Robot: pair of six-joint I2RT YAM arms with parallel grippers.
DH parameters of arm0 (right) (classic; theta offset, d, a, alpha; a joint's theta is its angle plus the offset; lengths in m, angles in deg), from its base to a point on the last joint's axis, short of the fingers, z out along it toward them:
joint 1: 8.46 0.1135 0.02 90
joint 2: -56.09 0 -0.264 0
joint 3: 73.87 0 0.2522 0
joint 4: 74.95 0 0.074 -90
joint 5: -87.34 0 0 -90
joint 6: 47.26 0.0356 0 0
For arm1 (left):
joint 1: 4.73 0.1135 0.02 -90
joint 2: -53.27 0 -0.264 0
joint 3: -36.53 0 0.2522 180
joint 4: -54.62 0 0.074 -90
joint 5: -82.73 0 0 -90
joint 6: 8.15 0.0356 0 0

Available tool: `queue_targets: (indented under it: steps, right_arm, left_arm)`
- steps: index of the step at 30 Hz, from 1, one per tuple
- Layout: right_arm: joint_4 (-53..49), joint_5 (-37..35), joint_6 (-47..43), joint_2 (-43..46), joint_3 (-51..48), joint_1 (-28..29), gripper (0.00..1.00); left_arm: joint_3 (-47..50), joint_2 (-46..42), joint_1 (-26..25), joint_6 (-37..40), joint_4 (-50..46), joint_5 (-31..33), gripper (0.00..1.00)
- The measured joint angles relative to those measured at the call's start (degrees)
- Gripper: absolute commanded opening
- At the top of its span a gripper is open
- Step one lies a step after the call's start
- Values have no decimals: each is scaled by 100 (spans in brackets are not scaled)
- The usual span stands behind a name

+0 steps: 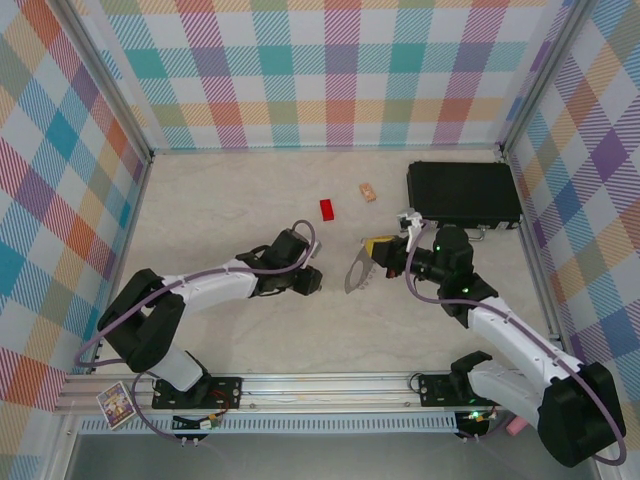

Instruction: Put the keys on the keyring

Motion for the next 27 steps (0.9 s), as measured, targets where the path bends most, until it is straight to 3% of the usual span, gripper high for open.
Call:
queue_targets:
  steps: [10,27]
  right_arm:
    - [-2,-2,-2,249,-22,0,0]
    - [-2,-4,0,299,-129,0,0]
  left_arm:
    - [-293,208,15,216,-636,-201,36]
    - [-564,955,157,378,-428,-514,37]
